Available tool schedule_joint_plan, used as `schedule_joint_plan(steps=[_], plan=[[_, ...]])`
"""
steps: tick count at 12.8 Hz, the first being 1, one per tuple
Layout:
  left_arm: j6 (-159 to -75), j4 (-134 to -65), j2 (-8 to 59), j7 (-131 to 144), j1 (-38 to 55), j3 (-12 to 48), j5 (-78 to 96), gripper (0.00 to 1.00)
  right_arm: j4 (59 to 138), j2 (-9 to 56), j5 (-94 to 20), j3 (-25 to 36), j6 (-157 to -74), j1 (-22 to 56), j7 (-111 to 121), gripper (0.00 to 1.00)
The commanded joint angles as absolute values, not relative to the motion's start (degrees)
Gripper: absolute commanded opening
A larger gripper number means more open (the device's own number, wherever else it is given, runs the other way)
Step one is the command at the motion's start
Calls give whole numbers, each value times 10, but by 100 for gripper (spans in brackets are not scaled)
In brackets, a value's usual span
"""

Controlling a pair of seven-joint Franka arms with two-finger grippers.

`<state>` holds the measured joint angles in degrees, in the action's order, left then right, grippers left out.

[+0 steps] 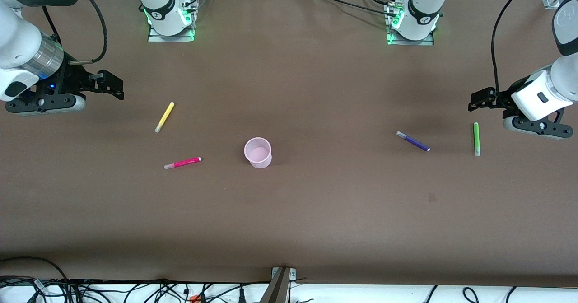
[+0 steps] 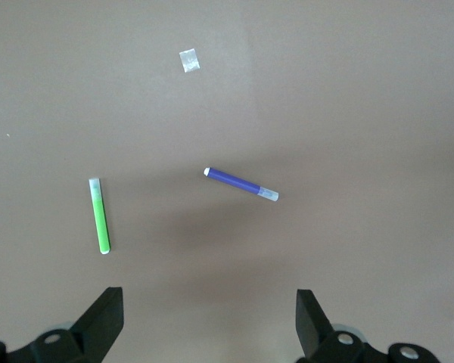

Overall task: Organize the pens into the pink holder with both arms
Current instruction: 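Reach the left gripper toward the purple marker while the right gripper reaches the pink marker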

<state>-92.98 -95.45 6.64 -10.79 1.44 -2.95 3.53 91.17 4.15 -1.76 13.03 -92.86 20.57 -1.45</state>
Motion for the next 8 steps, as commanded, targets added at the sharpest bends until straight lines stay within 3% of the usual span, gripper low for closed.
schedule_joint_plan(steps=[1, 8], plan=[[-920, -958, 58, -116, 8, -32, 46, 100, 905, 41, -16, 130, -913, 210, -34, 100], [-917, -961, 75, -45, 9, -24, 53, 100, 898, 44, -13, 130, -909, 208, -36, 100]])
